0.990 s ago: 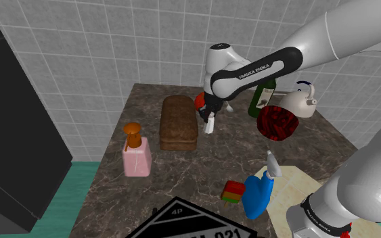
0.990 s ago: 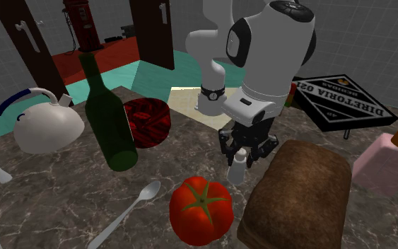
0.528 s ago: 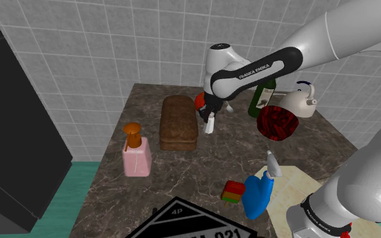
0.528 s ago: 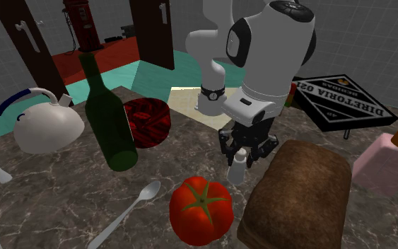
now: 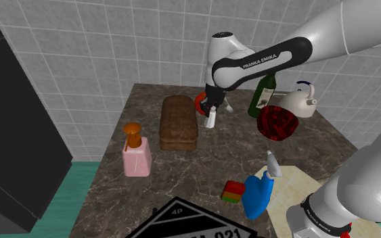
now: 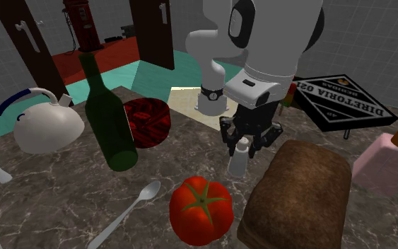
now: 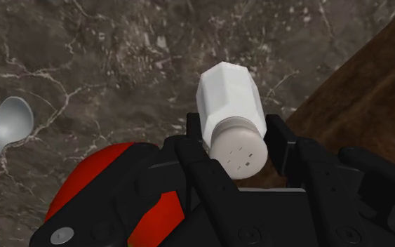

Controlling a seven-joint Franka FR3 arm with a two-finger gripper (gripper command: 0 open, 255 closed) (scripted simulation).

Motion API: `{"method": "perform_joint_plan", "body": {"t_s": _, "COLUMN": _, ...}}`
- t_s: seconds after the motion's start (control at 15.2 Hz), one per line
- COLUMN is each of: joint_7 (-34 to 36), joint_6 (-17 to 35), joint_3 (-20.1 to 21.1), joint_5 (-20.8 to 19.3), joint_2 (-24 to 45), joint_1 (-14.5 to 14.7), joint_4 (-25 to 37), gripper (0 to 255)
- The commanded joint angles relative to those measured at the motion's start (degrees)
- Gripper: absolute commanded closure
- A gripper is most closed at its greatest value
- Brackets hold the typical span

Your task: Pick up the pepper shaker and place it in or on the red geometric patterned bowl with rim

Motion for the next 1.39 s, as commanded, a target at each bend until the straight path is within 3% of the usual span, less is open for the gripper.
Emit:
{"method": "perform_joint_plan", "body": {"t_s": 0.0, "joint_7": -0.26, "joint_6": -1.55, "joint_3": 0.02, "joint_5": 0.25, "joint_2": -0.71, "joint_1": 0.02, "joint_4": 0.84, "gripper": 255}}
{"method": "perform_joint_plan", "body": {"t_s": 1.32, "joint_7": -2.37, "joint_6": -16.48, "joint_3": 0.02, "joint_5": 1.76, "joint_2": -5.33, "joint_1": 0.09, "joint_4": 11.3, "gripper": 255}}
